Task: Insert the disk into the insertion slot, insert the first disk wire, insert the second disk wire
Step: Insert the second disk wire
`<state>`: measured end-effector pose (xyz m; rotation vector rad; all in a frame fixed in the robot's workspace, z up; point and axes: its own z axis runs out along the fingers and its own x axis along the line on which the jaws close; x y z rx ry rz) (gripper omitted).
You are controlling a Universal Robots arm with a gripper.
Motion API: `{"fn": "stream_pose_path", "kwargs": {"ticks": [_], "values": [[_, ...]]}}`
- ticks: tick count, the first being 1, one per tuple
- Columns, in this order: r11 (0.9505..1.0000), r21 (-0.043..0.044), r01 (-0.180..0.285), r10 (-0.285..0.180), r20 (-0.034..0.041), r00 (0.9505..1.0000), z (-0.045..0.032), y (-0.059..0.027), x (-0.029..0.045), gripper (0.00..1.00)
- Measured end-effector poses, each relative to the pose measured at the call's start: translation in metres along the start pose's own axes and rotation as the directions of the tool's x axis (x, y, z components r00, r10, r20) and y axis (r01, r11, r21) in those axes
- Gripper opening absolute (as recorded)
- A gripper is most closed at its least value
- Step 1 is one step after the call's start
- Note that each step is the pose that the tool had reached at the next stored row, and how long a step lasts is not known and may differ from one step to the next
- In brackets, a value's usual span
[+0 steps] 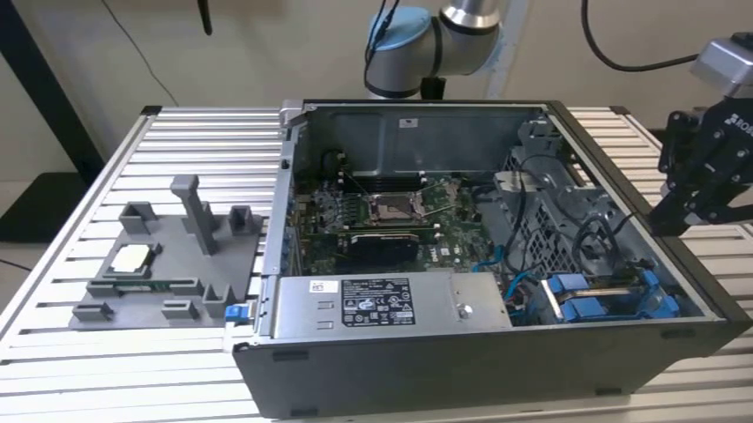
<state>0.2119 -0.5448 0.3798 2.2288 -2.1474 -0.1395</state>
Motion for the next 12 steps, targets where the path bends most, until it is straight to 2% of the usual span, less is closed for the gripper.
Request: {"fn": "stream_pose_path", "kwargs": {"ticks": [7, 8, 12], "values": [[0.9974, -0.0722, -0.002, 0.002, 0.0025, 1.0, 0.0019, -0.0067, 0.0003, 0.25], [0.9971, -0.0764, -0.002, 0.002, 0.0028, 1.0, 0.0023, -0.0074, 0.0003, 0.18], [0.9967, -0.0806, -0.002, 0.003, 0.0029, 1.0, 0.0024, -0.0085, 0.0004, 0.18]]}}
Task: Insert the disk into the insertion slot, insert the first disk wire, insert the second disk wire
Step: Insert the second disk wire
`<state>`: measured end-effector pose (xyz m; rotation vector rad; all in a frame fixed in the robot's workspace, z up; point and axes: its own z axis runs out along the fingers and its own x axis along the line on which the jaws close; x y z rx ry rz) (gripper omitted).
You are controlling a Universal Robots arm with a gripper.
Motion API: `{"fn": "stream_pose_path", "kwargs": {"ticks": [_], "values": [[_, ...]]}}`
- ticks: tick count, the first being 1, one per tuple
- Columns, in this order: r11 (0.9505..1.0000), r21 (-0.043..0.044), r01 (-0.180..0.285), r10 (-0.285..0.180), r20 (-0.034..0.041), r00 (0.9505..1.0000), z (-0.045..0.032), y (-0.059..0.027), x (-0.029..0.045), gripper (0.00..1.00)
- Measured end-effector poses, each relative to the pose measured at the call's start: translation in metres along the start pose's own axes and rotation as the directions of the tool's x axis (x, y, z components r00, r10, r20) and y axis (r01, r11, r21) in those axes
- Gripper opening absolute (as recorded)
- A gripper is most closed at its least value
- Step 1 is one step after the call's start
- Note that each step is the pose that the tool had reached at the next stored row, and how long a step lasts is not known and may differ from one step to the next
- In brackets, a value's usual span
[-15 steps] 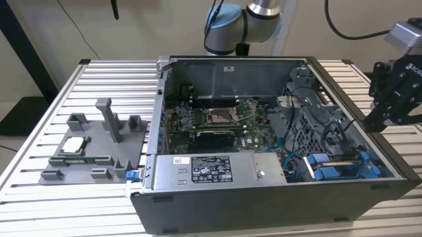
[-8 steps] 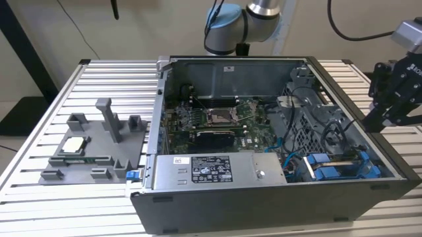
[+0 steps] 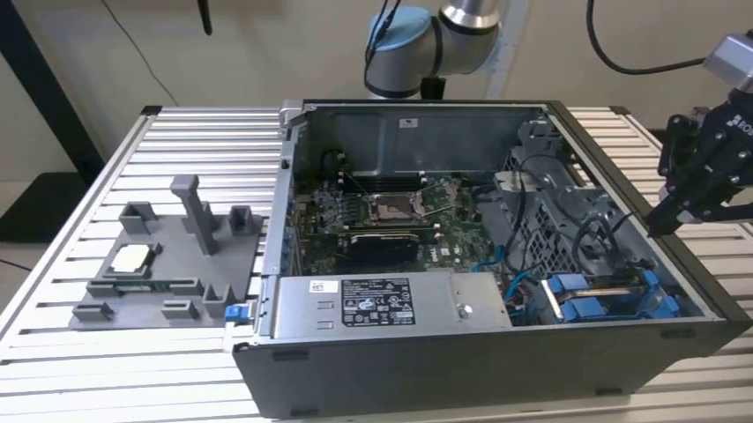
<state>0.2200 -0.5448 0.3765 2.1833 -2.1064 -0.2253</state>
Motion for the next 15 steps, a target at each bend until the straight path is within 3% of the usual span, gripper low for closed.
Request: {"fn": "stream_pose_path", "kwargs": {"ticks": [15], "values": [[1.0, -0.0005, 0.0, 0.0, 0.0001, 1.0, -0.0027, 0.0014, 0.0, 0.16]]}}
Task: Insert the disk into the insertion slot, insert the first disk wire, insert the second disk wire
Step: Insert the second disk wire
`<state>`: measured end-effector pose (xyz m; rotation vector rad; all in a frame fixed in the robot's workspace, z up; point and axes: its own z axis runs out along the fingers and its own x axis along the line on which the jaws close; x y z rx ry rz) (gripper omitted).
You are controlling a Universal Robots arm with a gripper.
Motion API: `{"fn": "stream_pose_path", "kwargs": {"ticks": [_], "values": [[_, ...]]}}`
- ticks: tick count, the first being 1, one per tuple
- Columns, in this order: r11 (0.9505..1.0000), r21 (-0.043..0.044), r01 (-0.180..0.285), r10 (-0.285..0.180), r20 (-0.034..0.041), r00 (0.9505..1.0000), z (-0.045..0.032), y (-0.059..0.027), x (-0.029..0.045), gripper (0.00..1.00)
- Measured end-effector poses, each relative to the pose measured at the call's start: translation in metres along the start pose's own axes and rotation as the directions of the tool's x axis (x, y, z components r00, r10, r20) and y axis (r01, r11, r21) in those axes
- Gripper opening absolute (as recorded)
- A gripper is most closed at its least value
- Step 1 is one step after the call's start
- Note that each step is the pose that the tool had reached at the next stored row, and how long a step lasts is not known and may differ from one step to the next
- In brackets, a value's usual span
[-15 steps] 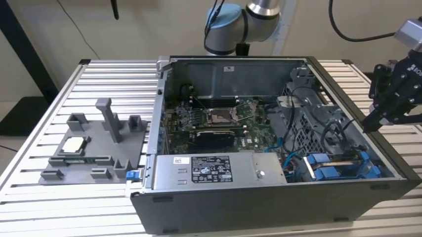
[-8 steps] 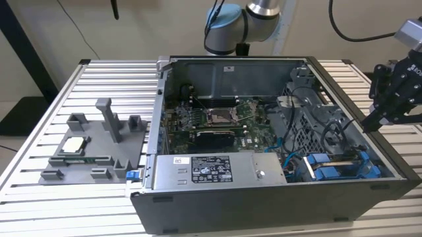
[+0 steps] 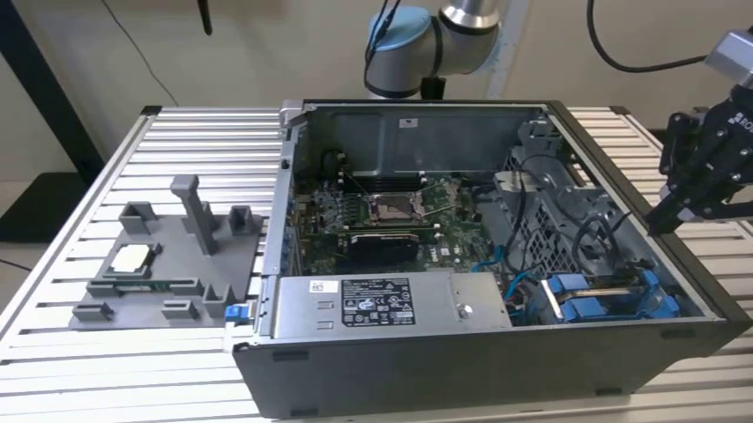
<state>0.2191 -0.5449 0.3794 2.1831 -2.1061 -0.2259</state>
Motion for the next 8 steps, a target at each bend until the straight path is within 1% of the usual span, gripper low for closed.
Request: {"fn": "stream_pose_path", "kwargs": {"ticks": [4, 8], "values": [[1.0, 0.0, 0.0, 0.0, 0.0, 1.0, -0.0045, 0.0034, -0.0003, 0.16], [1.0, 0.0, 0.0, 0.0, 0.0001, 1.0, -0.0071, 0.0096, -0.0006, 0.16]]}}
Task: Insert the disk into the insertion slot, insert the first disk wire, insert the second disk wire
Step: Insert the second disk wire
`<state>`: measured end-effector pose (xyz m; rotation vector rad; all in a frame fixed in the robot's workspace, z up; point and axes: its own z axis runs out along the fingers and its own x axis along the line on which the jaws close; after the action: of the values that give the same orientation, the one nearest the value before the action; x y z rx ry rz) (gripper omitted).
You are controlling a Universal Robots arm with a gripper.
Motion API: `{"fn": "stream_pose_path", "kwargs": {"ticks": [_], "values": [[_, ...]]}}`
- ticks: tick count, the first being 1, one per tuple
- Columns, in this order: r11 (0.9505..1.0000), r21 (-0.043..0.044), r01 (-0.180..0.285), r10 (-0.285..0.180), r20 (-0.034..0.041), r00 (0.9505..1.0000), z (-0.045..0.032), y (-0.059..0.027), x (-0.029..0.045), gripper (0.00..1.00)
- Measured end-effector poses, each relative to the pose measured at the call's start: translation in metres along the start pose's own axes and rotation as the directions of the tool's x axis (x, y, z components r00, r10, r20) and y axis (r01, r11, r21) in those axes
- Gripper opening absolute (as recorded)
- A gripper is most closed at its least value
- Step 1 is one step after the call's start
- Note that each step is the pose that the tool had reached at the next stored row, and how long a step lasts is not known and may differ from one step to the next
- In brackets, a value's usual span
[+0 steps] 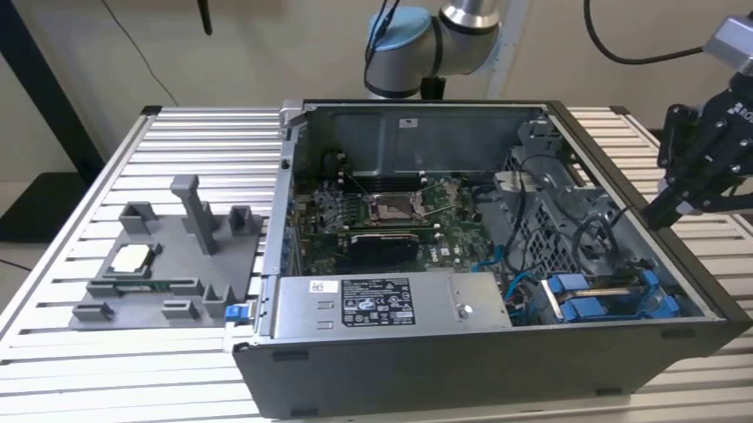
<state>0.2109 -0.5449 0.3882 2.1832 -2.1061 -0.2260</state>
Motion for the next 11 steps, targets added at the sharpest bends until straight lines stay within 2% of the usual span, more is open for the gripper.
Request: {"fn": "stream_pose_path", "kwargs": {"ticks": [6, 11], "values": [[1.0, -0.0001, 0.0, 0.0, -0.0012, 1.0, -0.0013, 0.0159, -0.0006, 0.16], [1.0, -0.0001, -0.001, 0.001, -0.0035, 1.0, 0.0022, 0.0353, -0.0013, 0.16]]}}
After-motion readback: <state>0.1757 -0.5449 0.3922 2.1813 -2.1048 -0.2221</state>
